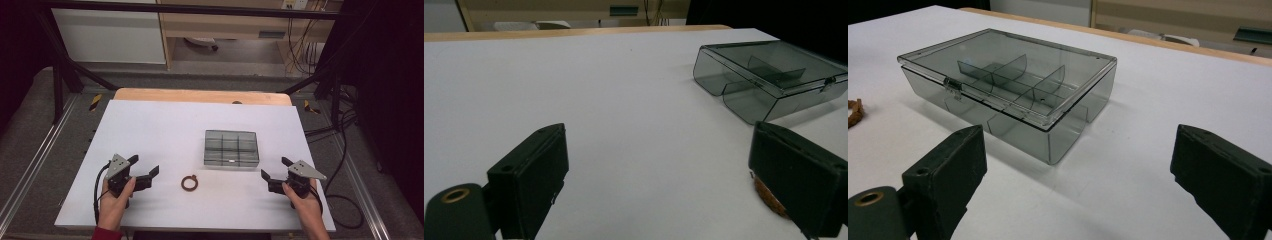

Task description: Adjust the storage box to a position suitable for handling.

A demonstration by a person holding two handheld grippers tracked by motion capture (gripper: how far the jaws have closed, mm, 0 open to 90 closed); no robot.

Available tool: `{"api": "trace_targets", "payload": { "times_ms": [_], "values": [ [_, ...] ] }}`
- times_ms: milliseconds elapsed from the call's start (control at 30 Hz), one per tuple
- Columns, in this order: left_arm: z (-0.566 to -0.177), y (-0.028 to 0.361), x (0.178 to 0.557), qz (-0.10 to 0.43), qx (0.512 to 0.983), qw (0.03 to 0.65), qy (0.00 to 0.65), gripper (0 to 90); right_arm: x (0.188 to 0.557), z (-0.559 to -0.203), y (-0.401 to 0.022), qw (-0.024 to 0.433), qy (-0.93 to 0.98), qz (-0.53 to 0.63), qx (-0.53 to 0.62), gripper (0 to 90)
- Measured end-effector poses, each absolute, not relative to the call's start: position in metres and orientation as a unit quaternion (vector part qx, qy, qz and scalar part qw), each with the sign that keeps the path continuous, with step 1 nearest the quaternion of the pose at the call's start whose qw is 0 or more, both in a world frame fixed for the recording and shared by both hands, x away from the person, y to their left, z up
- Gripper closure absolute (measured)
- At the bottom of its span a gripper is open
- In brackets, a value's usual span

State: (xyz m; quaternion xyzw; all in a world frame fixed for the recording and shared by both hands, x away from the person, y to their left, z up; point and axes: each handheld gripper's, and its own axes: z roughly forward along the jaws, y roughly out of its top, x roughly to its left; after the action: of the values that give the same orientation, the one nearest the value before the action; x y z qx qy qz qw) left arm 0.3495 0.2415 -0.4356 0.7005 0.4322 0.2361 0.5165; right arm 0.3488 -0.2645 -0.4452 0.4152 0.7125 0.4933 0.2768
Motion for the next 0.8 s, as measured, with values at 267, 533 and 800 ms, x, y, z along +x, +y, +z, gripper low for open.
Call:
{"api": "trace_targets", "payload": {
  "times_ms": [267, 533, 800],
  "values": [
    [-0.435, 0.231, 0.352, 0.235, 0.708, 0.504, 0.435, 8.2, 0.352, -0.445, -0.26, 0.269, 0.719, 0.486, 0.418, 6.7],
    [-0.434, 0.225, 0.362, 0.232, 0.716, 0.502, 0.425, 9.2, 0.357, -0.437, -0.254, 0.275, 0.726, 0.481, 0.407, 9.0],
    [-0.42, 0.221, 0.384, 0.232, 0.729, 0.493, 0.414, 11.9, 0.376, -0.417, -0.255, 0.279, 0.729, 0.48, 0.4, 25.0]
  ]
}}
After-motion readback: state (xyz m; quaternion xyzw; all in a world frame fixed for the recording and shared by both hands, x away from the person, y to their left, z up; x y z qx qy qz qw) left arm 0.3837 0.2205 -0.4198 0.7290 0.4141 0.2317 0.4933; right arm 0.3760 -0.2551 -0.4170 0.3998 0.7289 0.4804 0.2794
